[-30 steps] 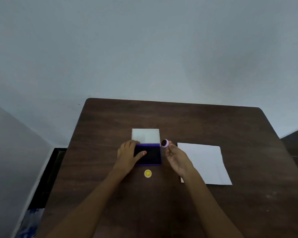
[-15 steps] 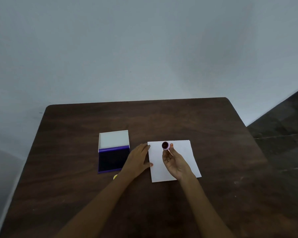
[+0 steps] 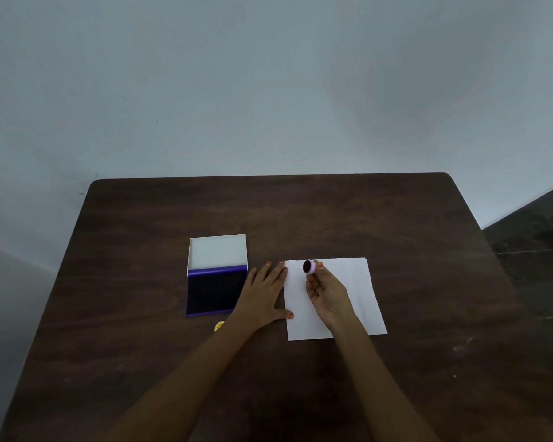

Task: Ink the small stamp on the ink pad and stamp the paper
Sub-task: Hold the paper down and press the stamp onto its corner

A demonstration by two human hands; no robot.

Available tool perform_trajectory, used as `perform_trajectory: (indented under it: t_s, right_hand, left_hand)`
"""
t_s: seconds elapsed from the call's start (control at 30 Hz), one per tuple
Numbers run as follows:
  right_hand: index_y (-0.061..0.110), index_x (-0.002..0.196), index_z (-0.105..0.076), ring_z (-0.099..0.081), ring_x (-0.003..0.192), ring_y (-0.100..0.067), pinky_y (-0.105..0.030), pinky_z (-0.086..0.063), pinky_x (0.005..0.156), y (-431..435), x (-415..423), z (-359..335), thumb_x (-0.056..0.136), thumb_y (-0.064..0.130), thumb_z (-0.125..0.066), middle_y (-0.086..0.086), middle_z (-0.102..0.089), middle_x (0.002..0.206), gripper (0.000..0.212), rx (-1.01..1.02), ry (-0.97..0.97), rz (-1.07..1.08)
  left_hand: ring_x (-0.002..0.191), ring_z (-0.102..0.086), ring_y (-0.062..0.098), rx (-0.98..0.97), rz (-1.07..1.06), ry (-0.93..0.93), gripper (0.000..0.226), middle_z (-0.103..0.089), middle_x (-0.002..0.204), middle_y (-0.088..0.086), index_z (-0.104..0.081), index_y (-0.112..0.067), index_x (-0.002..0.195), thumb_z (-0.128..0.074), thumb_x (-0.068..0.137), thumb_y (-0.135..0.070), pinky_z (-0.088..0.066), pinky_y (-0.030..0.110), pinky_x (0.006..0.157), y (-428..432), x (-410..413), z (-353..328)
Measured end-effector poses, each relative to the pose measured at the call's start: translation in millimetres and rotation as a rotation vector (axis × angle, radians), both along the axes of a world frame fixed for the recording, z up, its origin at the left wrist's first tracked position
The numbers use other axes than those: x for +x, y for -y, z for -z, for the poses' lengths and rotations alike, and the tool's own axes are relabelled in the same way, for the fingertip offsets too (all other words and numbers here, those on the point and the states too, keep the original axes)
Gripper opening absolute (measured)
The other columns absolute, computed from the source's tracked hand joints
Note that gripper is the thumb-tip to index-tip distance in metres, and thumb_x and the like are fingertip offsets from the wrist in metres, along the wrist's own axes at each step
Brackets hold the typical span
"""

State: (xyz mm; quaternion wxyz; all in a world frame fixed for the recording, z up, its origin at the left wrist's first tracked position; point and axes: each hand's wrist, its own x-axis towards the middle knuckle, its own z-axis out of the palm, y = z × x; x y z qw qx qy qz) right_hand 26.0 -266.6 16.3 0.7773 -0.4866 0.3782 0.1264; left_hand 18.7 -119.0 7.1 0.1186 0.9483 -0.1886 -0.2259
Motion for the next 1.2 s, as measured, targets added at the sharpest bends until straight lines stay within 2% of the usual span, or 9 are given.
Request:
perform_trajectory:
  t_s: [0.07,0.13,0.17,0.37,0.63,0.8,0.9,1.0,1.2]
  right_hand:
    - [0.004,0.112,-0.056,-0.058,0.105,-0.026,-0.024,-0.044,0.095,-4.4,2.5,1.6,0.086,0.025,-0.058,-0.014,-0.059,0.117,0.033,-0.208,0.017,-0.107]
    - [0.008,0.103,-0.061,-0.059,0.084,-0.015,-0.003,-0.047,0.067,-9.5,6.1,-0.3,0.083,0.035,-0.061,-0.005,-0.062,0.099,0.034,-0.43,0.031,-0.166]
    - [0.01,0.097,-0.062,-0.057,0.077,-0.011,-0.004,-0.046,0.057,-11.8,7.8,-1.1,0.082,0.036,-0.063,-0.002,-0.062,0.094,0.03,-0.478,0.044,-0.163]
    - [0.019,0.085,-0.061,-0.053,0.077,-0.012,-0.015,-0.041,0.066,-20.4,15.4,-3.7,0.082,0.03,-0.064,0.001,-0.062,0.093,0.011,-0.579,0.16,-0.171]
    - [0.011,0.098,-0.064,-0.054,0.09,-0.018,-0.028,-0.042,0.082,-16.9,18.4,0.8,0.084,0.031,-0.061,-0.004,-0.062,0.099,0.025,-0.536,0.078,-0.154]
    - [0.009,0.101,-0.063,-0.056,0.091,-0.02,-0.032,-0.046,0.086,-13.2,18.5,3.0,0.084,0.033,-0.06,-0.009,-0.064,0.103,0.029,-0.484,0.038,-0.151]
    - [0.008,0.105,-0.063,-0.058,0.094,-0.021,-0.034,-0.048,0.09,-10.6,17.9,3.3,0.085,0.03,-0.059,-0.012,-0.065,0.108,0.03,-0.434,0.041,-0.127]
    - [0.009,0.105,-0.063,-0.058,0.086,-0.014,-0.023,-0.048,0.078,-8.7,17.8,4.8,0.085,0.03,-0.059,-0.01,-0.065,0.107,0.03,-0.462,0.051,-0.139]
    - [0.01,0.1,-0.063,-0.055,0.08,-0.013,-0.017,-0.043,0.067,-7.8,15.9,3.9,0.085,0.034,-0.059,-0.005,-0.063,0.1,0.029,-0.485,0.051,-0.191]
  left_hand:
    - [0.144,0.006,0.024,0.032,0.012,0.008,0.093,0.006,0.158,0.003,0.003,-0.016,0.145,-0.054,0.082,-0.054,0.005,0.044,0.116,0.8,0.4,-1.0]
    - [0.145,0.005,0.023,0.062,0.024,0.012,0.091,0.005,0.158,0.005,0.002,-0.015,0.145,-0.051,0.083,-0.054,0.006,0.044,0.116,1.9,0.1,-1.7]
    - [0.145,0.005,0.023,0.075,0.03,0.014,0.09,0.004,0.158,0.005,0.002,-0.015,0.145,-0.051,0.084,-0.054,0.006,0.044,0.116,2.4,0.0,-2.2]
    - [0.145,0.001,0.022,0.079,0.035,0.005,0.088,-0.001,0.158,0.007,-0.001,-0.014,0.145,-0.051,0.084,-0.053,0.003,0.046,0.117,3.2,0.4,-4.6]
    - [0.145,0.0,0.025,0.067,-0.007,-0.041,0.088,0.003,0.158,0.009,0.002,-0.012,0.145,-0.052,0.086,-0.047,0.0,0.045,0.117,7.2,-3.5,-9.3]
    - [0.144,0.006,0.023,-0.009,-0.029,-0.108,0.086,0.009,0.157,0.009,0.004,-0.01,0.144,-0.057,0.087,-0.03,0.002,0.039,0.117,18.3,-4.8,-16.1]
    - [0.145,-0.002,0.023,-0.061,-0.003,-0.208,0.081,0.007,0.157,0.006,0.002,-0.012,0.145,-0.056,0.089,-0.015,-0.011,0.038,0.117,27.4,-2.7,-20.7]
    - [0.142,-0.017,0.024,-0.089,-0.026,-0.257,0.081,0.0,0.158,0.006,0.0,-0.012,0.145,-0.057,0.088,-0.012,-0.025,0.037,0.114,32.7,0.9,-23.3]
    - [0.143,-0.014,0.024,-0.057,-0.085,-0.213,0.087,-0.001,0.158,0.006,-0.004,-0.011,0.145,-0.064,0.084,-0.021,-0.018,0.039,0.116,28.4,3.2,-19.8]
